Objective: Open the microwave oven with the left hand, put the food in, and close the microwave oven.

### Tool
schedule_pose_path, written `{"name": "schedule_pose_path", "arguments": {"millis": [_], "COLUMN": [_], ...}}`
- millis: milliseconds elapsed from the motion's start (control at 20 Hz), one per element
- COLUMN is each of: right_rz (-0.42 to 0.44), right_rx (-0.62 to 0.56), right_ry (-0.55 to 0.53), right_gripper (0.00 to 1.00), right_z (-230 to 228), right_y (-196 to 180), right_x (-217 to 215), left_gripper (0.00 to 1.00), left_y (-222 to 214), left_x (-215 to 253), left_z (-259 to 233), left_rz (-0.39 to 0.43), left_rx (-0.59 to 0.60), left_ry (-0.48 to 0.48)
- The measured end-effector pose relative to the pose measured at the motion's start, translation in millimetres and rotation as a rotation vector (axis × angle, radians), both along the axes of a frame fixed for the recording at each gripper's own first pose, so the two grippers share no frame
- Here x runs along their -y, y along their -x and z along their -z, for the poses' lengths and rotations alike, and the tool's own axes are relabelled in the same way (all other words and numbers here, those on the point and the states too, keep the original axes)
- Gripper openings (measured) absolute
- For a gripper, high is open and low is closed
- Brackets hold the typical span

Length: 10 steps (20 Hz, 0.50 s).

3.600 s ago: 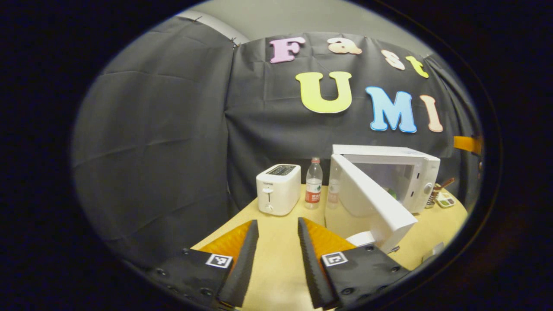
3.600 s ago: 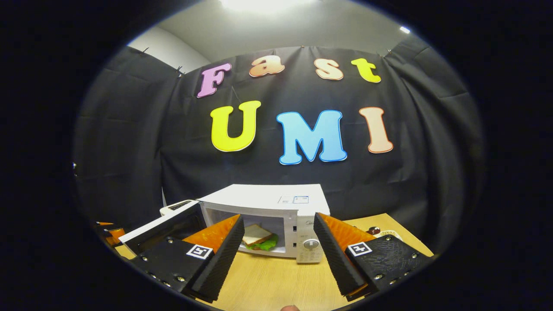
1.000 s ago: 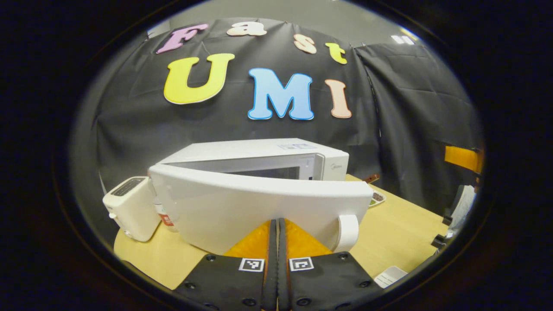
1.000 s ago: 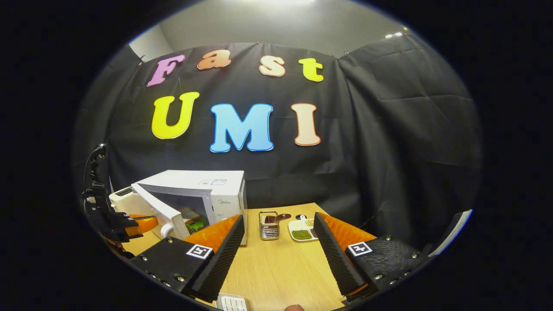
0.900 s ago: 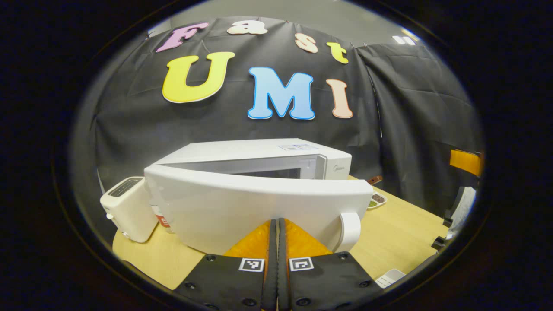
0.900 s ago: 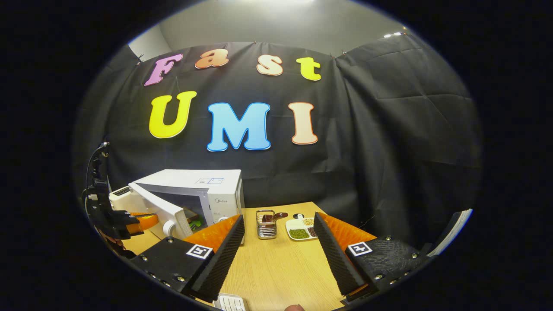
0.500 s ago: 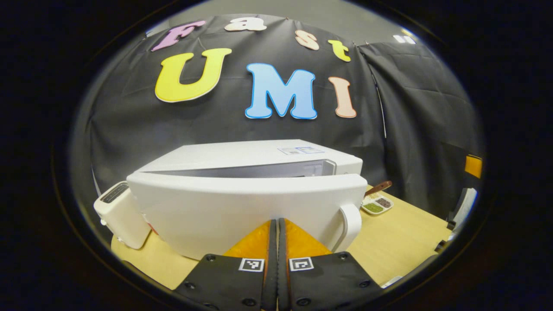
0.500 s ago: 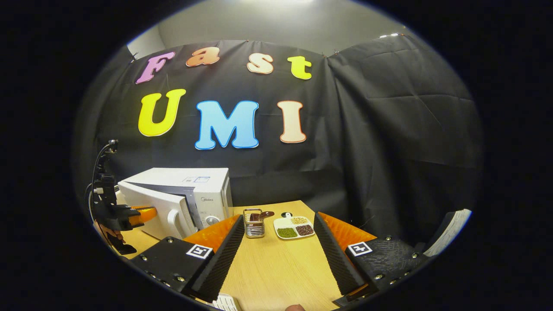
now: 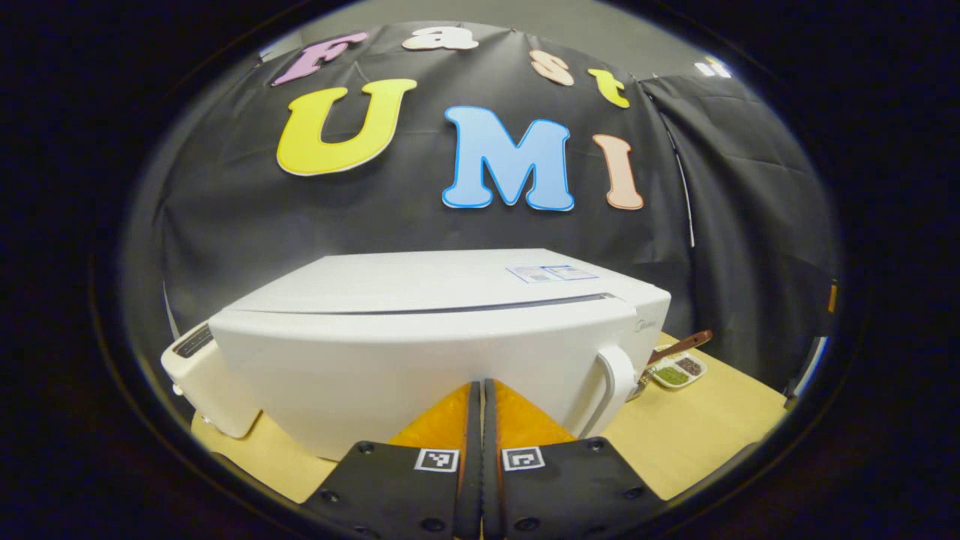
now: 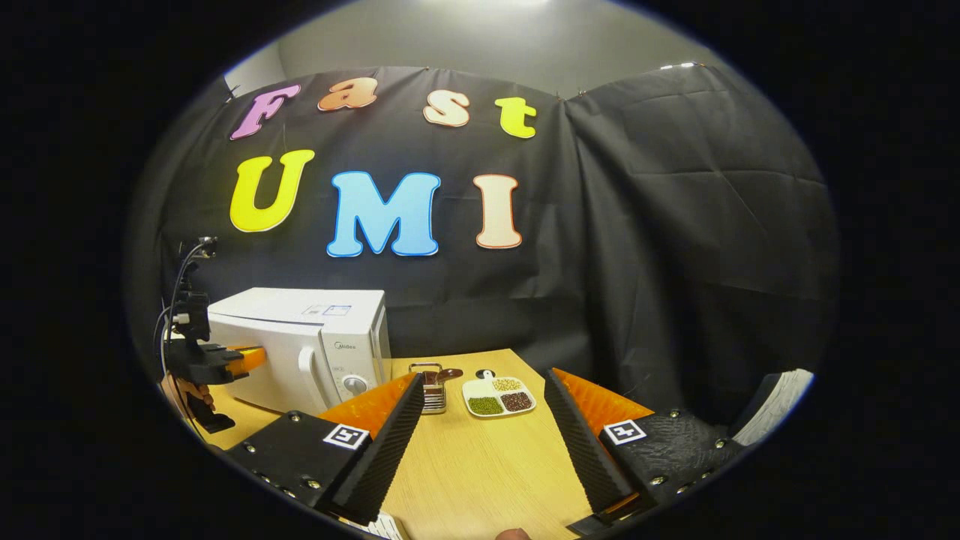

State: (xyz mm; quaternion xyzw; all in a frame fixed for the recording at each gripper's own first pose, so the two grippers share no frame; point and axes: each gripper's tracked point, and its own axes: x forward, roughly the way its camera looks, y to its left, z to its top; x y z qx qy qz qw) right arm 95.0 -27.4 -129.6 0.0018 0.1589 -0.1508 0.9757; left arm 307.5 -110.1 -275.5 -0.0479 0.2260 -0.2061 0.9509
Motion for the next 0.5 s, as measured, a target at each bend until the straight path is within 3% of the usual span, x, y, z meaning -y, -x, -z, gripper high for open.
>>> {"name": "schedule_pose_path", "arguments": {"millis": [300,500], "right_rz": [-0.032,-0.068], "right_rx": [-0.004,0.009], "right_ry": [0.012,0.013], "right_gripper": [0.98,0.96], "right_z": [-3.7,-10.8], "right_y": [-5.8,1.1], "right_x": [-12.1,-25.1], "left_gripper": [0.07,0.07], "left_y": [-7.2,-9.3], "left_x": [-1.8,4.9], "left_z": [0.3,5.5], "left_rz": [-0.021,-0.036], "left_rx": [0.073,0.048], "left_ry": [-0.081,-0.12]}}
